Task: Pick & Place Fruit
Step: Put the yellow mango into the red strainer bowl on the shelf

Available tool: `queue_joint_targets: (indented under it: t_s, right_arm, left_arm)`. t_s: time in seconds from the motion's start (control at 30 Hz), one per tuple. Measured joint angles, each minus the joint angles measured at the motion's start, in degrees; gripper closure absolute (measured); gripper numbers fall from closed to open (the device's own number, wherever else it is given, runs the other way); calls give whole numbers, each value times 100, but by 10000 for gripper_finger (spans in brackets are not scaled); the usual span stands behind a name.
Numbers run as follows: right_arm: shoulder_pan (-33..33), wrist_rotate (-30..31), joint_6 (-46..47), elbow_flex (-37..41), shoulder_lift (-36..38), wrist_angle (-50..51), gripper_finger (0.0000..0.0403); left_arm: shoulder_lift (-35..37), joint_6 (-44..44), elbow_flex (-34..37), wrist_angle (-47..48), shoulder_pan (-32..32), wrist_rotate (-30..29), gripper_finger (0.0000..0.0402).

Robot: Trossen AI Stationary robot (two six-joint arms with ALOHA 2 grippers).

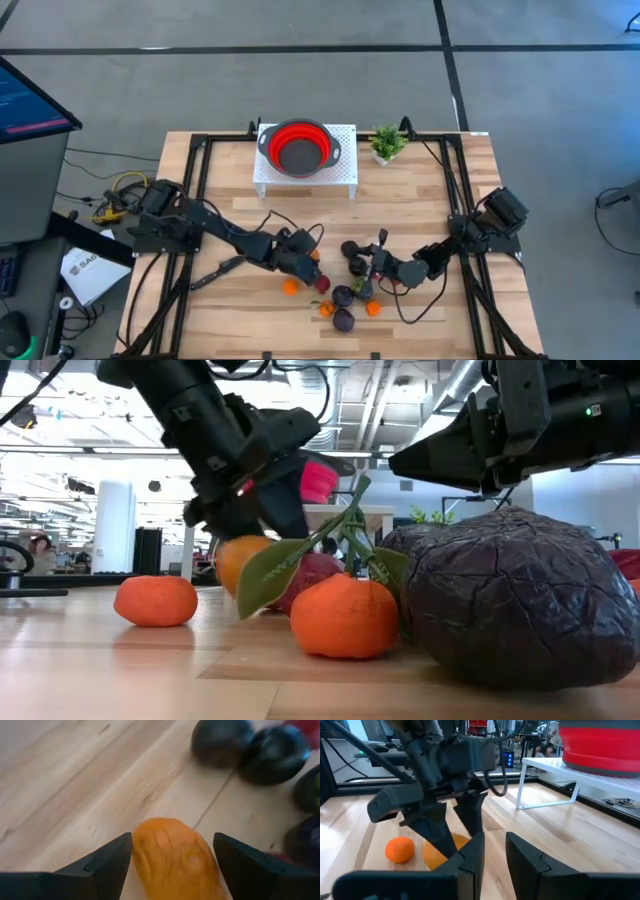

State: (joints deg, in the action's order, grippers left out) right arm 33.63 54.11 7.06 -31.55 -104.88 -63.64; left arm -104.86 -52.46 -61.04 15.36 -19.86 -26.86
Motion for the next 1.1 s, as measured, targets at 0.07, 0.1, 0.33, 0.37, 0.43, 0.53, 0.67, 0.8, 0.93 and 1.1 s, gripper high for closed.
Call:
queue_joint_targets:
  t_s: [0.07,0.1,0.33,0.37,0.43,0.53,0.67,0.8,0.93,1.1]
  right_arm:
    - [0,-2,8,0,0,38,331]
    - [0,-2,8,0,0,46,331]
    - [0,-2,56,0,0,114,331]
    - [0,-2,56,0,0,115,331]
    - [0,-2,56,0,0,107,331]
    - [0,-2,57,0,0,107,331]
    - [7,-2,56,0,0,108,331]
    - [9,-2,56,0,0,111,331]
    - [11,-1,56,-2,0,142,331]
    - [11,-2,56,-4,0,131,331]
  left_arm:
    - [-67,-32,0,-47,0,35,127]
    - [-99,-40,0,6,0,39,127]
    - [-225,46,4,64,-9,302,130]
    - [-223,104,4,83,-11,318,133]
    - [-223,282,4,120,-18,341,144]
    - [-211,642,3,122,-28,607,166]
    - [-188,1150,-4,155,-33,869,196]
    - [-64,1744,4,335,-33,986,205]
    - [252,2230,9,409,-29,903,199]
    - [972,2779,9,-119,81,756,203]
